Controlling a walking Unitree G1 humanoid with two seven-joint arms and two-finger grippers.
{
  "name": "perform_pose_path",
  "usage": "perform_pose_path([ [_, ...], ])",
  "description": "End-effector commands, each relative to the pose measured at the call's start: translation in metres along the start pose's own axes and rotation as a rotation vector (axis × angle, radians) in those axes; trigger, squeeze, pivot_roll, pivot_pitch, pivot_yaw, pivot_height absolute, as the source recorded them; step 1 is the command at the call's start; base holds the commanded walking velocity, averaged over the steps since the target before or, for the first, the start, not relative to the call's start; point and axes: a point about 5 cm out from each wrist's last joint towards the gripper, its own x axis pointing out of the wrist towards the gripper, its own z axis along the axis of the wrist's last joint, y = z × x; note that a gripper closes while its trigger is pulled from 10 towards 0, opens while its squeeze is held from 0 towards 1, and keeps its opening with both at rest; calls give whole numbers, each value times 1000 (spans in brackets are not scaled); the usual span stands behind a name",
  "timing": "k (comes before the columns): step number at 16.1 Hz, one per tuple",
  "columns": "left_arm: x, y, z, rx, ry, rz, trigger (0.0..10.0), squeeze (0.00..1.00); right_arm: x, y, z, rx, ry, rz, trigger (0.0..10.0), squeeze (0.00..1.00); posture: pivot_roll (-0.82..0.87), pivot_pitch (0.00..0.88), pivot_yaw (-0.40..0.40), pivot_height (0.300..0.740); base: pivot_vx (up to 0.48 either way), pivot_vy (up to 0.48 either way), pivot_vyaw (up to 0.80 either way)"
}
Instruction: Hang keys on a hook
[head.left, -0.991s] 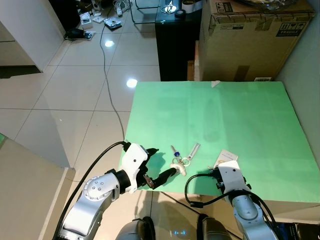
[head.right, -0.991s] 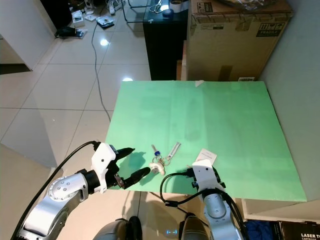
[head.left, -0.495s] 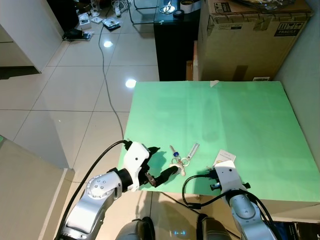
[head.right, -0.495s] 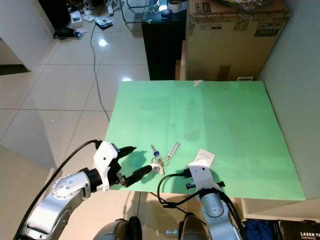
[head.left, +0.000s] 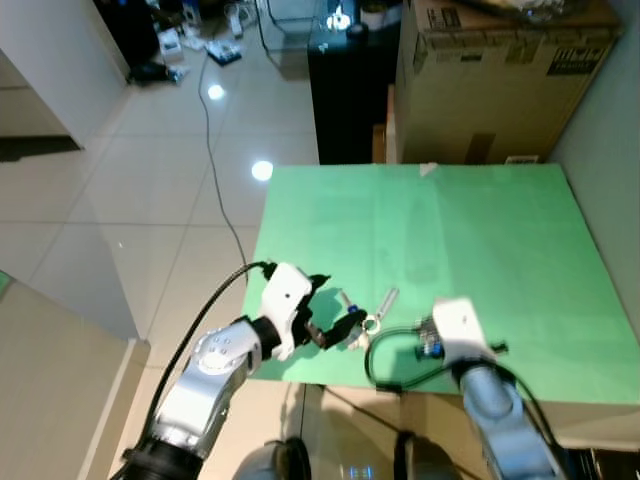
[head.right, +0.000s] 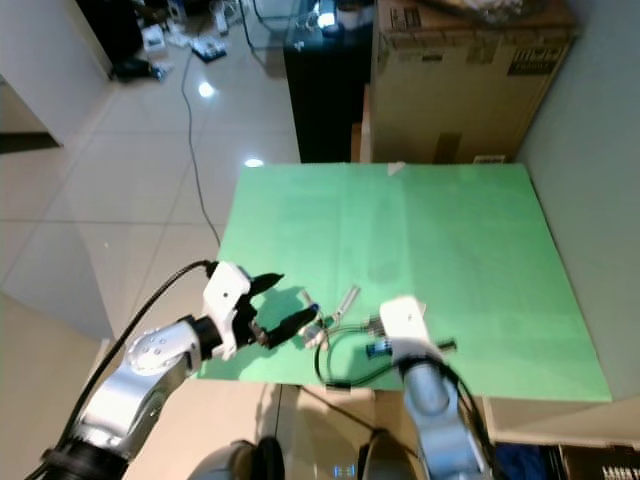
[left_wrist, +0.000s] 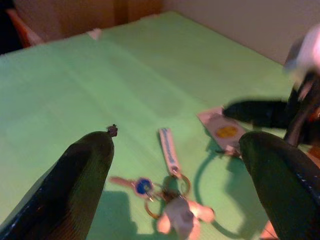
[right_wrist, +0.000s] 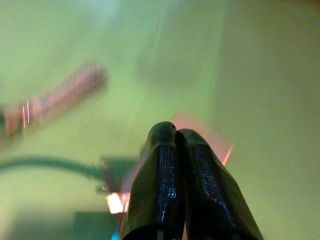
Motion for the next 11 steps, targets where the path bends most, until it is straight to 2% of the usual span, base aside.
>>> perform_pose_path([
  [1, 2, 8, 2, 14, -9, 30, 10000, 0, 3, -7, 30, 1, -106, -25, 0, 0, -114, 34, 126, 740, 0, 0, 0],
  [2, 9, 10, 5, 17, -24, 33, 10000, 0, 6, -13, 47, -11, -161, -39, 0, 0, -125, 16, 129, 740, 0, 0, 0],
  [5, 20, 12, 7, 37, -28, 49, 10000, 0, 10, -20, 54, -65, -175, -69, 0, 0, -144, 0, 132, 740, 0, 0, 0],
  [6, 29, 12, 6, 51, -14, 60, 10000, 0, 8, -27, 45, -54, -143, -107, 10000, 0, -168, 0, 143, 740, 0, 0, 0],
  [7, 34, 14, 5, 63, 5, 73, 10000, 0, 3, -32, 34, -41, -111, -134, 10000, 1000, -176, 0, 148, 740, 0, 0, 0],
  [9, 40, 19, 4, 76, 19, 116, 10000, 0, -9, -37, 19, -45, -86, -177, 10000, 1000, -193, 0, 158, 740, 0, 0, 0],
  [11, 35, 33, -1, 24, 37, 210, 10000, 0, -39, -37, -2, -2, -64, -222, 10000, 1000, -219, 0, 172, 740, 0, 0, 0],
])
